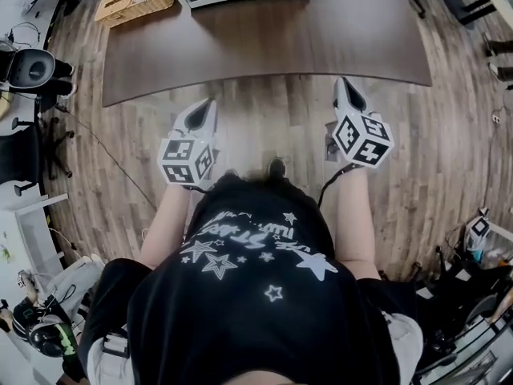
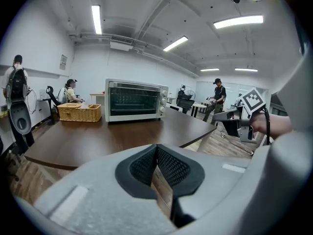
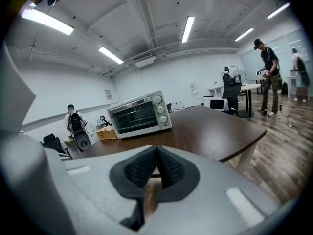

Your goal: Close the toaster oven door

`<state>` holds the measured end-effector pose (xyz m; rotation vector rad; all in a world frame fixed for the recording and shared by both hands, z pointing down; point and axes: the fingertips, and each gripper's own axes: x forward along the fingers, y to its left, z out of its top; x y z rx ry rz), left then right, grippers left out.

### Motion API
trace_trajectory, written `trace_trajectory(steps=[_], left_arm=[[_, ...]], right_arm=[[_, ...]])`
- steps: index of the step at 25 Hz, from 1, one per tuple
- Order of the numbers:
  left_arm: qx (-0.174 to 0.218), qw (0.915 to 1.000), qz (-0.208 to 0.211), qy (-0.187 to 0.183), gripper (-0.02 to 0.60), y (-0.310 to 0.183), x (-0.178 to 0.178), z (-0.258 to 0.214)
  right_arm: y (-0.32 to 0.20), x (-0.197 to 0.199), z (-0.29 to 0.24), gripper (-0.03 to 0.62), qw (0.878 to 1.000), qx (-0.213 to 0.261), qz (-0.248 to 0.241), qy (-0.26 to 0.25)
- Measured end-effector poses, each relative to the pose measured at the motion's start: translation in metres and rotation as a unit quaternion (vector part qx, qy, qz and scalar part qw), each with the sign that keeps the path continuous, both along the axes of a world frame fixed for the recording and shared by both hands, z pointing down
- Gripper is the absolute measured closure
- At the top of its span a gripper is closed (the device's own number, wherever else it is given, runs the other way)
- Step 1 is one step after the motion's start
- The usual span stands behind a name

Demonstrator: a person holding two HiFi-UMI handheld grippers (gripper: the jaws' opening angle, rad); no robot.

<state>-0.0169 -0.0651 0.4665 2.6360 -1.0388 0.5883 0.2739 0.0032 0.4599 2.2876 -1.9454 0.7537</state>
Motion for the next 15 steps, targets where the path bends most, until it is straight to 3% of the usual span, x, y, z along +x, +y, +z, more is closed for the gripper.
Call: trace_trajectory(steps=[5,15], left_arm=[[-0.023,0.9990,0.034,0.018,0.571,0.023,-0.001,0.010],[-0.033,0.9987,0.021,0.033,0.571,0.027,-0.102,0.010]], right_arm=[[0.029,-0.012,0.004,0.591,1.000,-0.016,0.024,0.004],[0.031,-0.101,-0.014,0.591,1.000,-0.006,0.023,0.019]])
